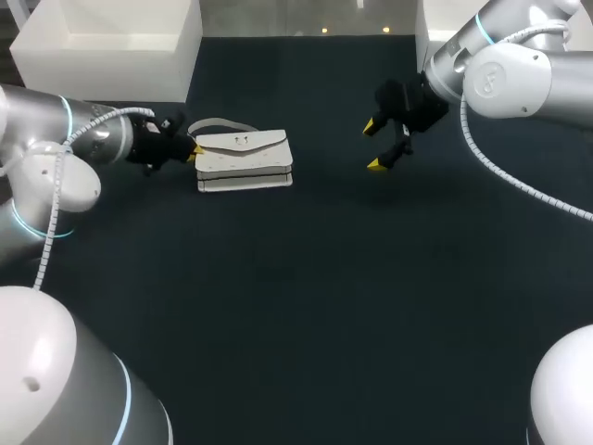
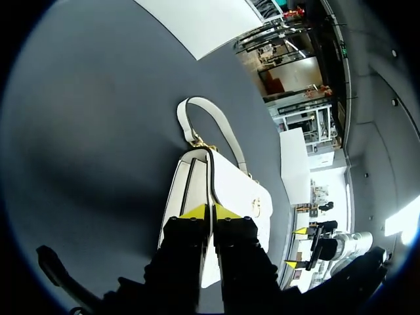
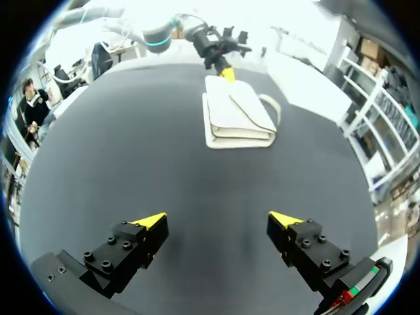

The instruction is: Pick up the bag, open it, inspect its contents, close it, and place it on the opposite side

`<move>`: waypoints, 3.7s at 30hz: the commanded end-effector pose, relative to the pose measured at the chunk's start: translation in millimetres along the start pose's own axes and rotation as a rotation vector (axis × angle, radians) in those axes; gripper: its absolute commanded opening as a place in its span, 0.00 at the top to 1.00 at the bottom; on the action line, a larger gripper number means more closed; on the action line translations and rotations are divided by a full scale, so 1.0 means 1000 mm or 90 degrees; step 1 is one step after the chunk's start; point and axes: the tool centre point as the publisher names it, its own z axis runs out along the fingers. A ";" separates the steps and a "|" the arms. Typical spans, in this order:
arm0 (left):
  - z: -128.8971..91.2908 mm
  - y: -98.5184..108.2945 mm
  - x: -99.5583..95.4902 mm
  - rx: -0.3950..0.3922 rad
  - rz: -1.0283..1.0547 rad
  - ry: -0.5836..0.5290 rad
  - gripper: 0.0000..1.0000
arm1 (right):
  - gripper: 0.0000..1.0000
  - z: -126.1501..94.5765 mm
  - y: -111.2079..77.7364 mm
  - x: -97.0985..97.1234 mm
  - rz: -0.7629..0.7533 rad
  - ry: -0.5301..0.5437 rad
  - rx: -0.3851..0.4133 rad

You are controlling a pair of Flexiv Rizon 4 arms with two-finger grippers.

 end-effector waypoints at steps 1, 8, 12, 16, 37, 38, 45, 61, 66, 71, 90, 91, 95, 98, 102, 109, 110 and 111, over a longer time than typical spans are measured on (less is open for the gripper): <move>0.007 0.000 0.001 -0.008 0.003 0.006 1.00 | 0.00 0.001 0.000 -0.001 0.000 0.002 0.000; 0.010 0.001 0.002 -0.041 0.009 0.013 1.00 | 0.00 0.001 0.000 -0.001 0.000 0.002 0.000; 0.013 0.004 0.004 -0.053 0.015 0.017 1.00 | 0.00 0.001 0.000 -0.001 0.000 0.002 0.000; 0.016 0.008 0.007 -0.064 0.026 0.019 1.00 | 0.00 0.001 0.000 -0.001 0.000 0.002 0.000; -0.011 0.007 0.002 -0.163 0.005 0.051 0.67 | 0.00 0.001 0.000 -0.001 0.000 0.002 0.000; -0.011 0.007 0.002 -0.169 0.004 0.052 0.69 | 0.00 0.001 0.000 -0.001 0.000 0.002 0.000; 0.000 0.009 0.005 -0.212 0.004 0.057 0.65 | 0.00 0.001 0.000 -0.001 0.000 0.002 0.000; 0.010 0.016 0.011 -0.233 0.016 0.057 1.00 | 0.00 0.001 0.000 -0.001 0.000 0.002 0.000; 0.014 0.024 0.014 -0.249 0.026 0.058 1.00 | 0.00 0.001 0.000 -0.001 0.000 0.002 0.000; 0.027 0.036 0.025 -0.268 0.047 0.061 1.00 | 0.00 0.001 0.000 -0.001 0.000 0.002 0.000; 0.064 0.060 0.058 -0.276 0.078 0.068 1.00 | 0.00 0.001 0.000 -0.001 0.000 0.002 0.000; 0.065 0.061 0.058 -0.275 0.077 0.068 1.00 | 0.00 0.001 0.000 -0.001 0.000 0.002 0.000; 0.072 0.061 0.062 -0.278 0.079 0.069 1.00 | 0.00 0.001 0.000 -0.001 0.000 0.002 0.000; 0.075 0.060 0.064 -0.283 0.080 0.072 1.00 | 0.00 0.001 0.000 -0.001 0.000 0.002 0.000; 0.080 0.057 0.067 -0.289 0.085 0.073 1.00 | 0.00 0.001 0.000 -0.001 0.000 0.002 0.000; 0.084 0.053 0.068 -0.291 0.081 0.076 0.77 | 0.00 0.001 0.000 -0.001 0.000 0.002 0.000; 0.083 0.052 0.069 -0.291 0.080 0.078 0.56 | 0.00 0.001 0.000 -0.001 0.000 0.002 0.000; 0.081 0.051 0.069 -0.291 0.079 0.080 0.21 | 0.00 0.001 0.000 -0.001 0.000 0.002 0.000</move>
